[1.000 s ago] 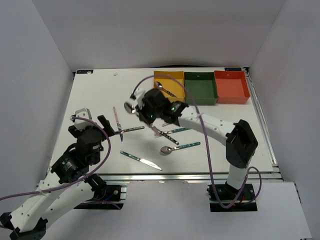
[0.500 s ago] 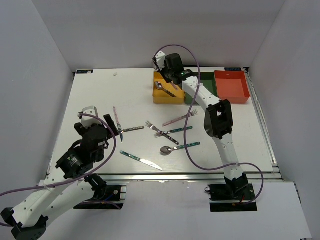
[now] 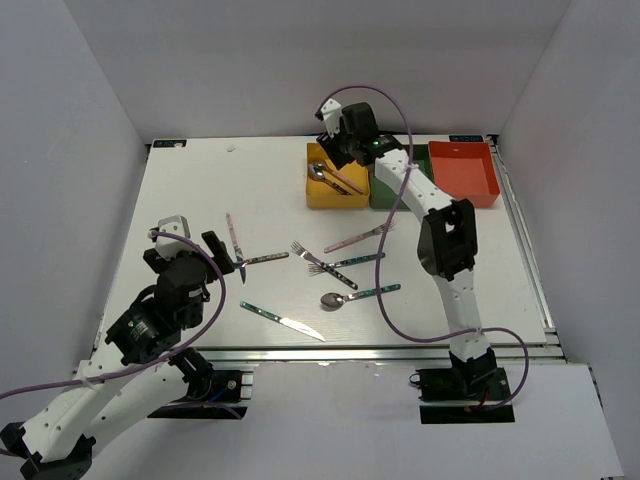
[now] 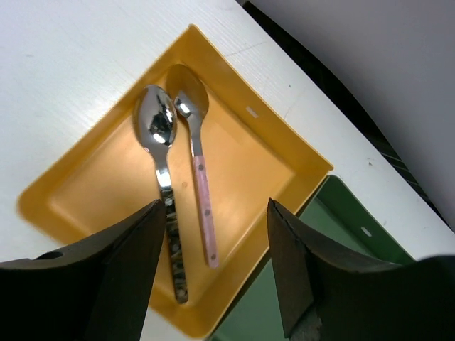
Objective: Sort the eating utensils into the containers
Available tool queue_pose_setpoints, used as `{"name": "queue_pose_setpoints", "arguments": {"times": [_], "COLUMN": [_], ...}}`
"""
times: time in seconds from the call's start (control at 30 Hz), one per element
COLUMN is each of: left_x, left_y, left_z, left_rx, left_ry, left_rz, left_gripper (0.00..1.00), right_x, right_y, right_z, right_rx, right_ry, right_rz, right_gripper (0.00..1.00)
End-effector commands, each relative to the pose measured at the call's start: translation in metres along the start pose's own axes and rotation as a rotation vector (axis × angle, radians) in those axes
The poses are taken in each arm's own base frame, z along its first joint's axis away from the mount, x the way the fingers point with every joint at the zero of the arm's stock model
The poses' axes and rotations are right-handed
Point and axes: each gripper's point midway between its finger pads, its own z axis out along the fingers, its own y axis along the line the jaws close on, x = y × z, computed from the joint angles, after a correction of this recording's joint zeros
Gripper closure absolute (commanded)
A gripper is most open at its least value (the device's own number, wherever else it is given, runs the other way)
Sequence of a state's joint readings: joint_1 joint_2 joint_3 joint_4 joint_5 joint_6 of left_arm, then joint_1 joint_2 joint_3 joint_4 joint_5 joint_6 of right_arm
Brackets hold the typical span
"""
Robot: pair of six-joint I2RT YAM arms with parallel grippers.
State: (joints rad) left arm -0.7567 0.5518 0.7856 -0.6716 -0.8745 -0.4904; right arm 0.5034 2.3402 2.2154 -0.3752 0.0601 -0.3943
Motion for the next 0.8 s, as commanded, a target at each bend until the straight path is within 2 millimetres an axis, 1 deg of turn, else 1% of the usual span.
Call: {"name": "queue_pose_setpoints", "arguments": {"times": [0.0, 0.03, 0.07, 0.1, 0.13, 0.17, 0.2, 0.23, 0.27, 0.3, 0.33, 0.37, 0.4, 0.43, 0.47, 0.5, 0.57, 0.6, 0.63, 0.7, 0.77], "left_x": [-0.002, -0.002, -0.002, -0.003, -0.003, -0.004, -0.004, -0.005, -0.003, -0.004, -0.003, -0.002, -0.002, -0.001, -0.001, 0.0, 0.001, 0.001, 0.001, 0.001, 0.001], "left_y": [0.0, 0.002, 0.002, 0.002, 0.003, 0.002, 0.003, 0.002, 0.002, 0.0, 0.001, -0.001, -0.001, -0.001, -0.002, -0.002, -0.003, -0.004, -0.005, -0.005, -0.006], "left_z": [-0.001, -0.001, -0.001, -0.002, -0.002, -0.002, -0.002, -0.003, -0.002, -0.002, -0.001, -0.001, -0.001, -0.001, 0.0, 0.0, 0.0, 0.0, 0.0, 0.0, 0.0], "left_rx": [0.002, -0.003, -0.003, -0.001, -0.003, 0.001, -0.001, 0.004, 0.005, 0.01, 0.006, 0.011, 0.01, 0.011, 0.014, 0.014, 0.016, 0.021, 0.025, 0.028, 0.031], "left_ry": [-0.008, -0.011, -0.012, -0.016, -0.018, -0.02, -0.019, -0.021, -0.017, -0.017, -0.015, -0.012, -0.01, -0.009, -0.005, -0.004, -0.002, -0.001, 0.001, 0.001, 0.003], "left_rz": [-0.007, -0.007, -0.009, -0.015, -0.017, -0.022, -0.019, -0.022, -0.017, -0.017, -0.013, -0.012, -0.009, -0.008, -0.004, -0.002, 0.0, 0.001, 0.003, 0.002, 0.004], "left_gripper": [0.02, 0.02, 0.02, 0.02, 0.02, 0.02, 0.02, 0.02, 0.02, 0.02, 0.02, 0.02, 0.02, 0.02, 0.02, 0.02, 0.02, 0.02, 0.02, 0.02, 0.02], "right_x": [-0.058, -0.046, -0.036, -0.041, 0.01, 0.008, 0.023, 0.037, 0.075, 0.077, 0.091, 0.121, 0.13, 0.145, 0.167, 0.179, 0.194, 0.207, 0.213, 0.224, 0.229], "right_y": [-0.001, 0.022, 0.036, 0.043, 0.081, 0.089, 0.102, 0.126, 0.146, 0.15, 0.153, 0.167, 0.164, 0.164, 0.17, 0.172, 0.177, 0.177, 0.178, 0.181, 0.183], "right_z": [-0.078, -0.088, -0.099, -0.131, -0.131, -0.161, -0.172, -0.182, -0.189, -0.206, -0.211, -0.217, -0.224, -0.228, -0.233, -0.24, -0.245, -0.244, -0.243, -0.239, -0.232], "right_rx": [-0.046, -0.118, -0.161, -0.173, -0.252, -0.268, -0.29, -0.344, -0.382, -0.377, -0.353, -0.352, -0.315, -0.307, -0.329, -0.347, -0.371, -0.358, -0.357, -0.366, -0.365], "right_ry": [-0.104, -0.06, -0.034, -0.052, 0.067, 0.046, 0.066, 0.085, 0.156, 0.139, 0.174, 0.237, 0.254, 0.294, 0.348, 0.389, 0.421, 0.437, 0.446, 0.467, 0.472], "right_rz": [0.029, 0.018, -0.002, -0.024, -0.059, -0.079, -0.088, -0.106, -0.109, -0.116, -0.133, -0.161, -0.172, -0.178, -0.18, -0.186, -0.185, -0.191, -0.198, -0.211, -0.22], "right_gripper": [0.36, 0.37, 0.39, 0.39, 0.4, 0.41, 0.41, 0.41, 0.4, 0.39, 0.39, 0.39, 0.38, 0.39, 0.38, 0.38, 0.38, 0.38, 0.38, 0.38, 0.39]}}
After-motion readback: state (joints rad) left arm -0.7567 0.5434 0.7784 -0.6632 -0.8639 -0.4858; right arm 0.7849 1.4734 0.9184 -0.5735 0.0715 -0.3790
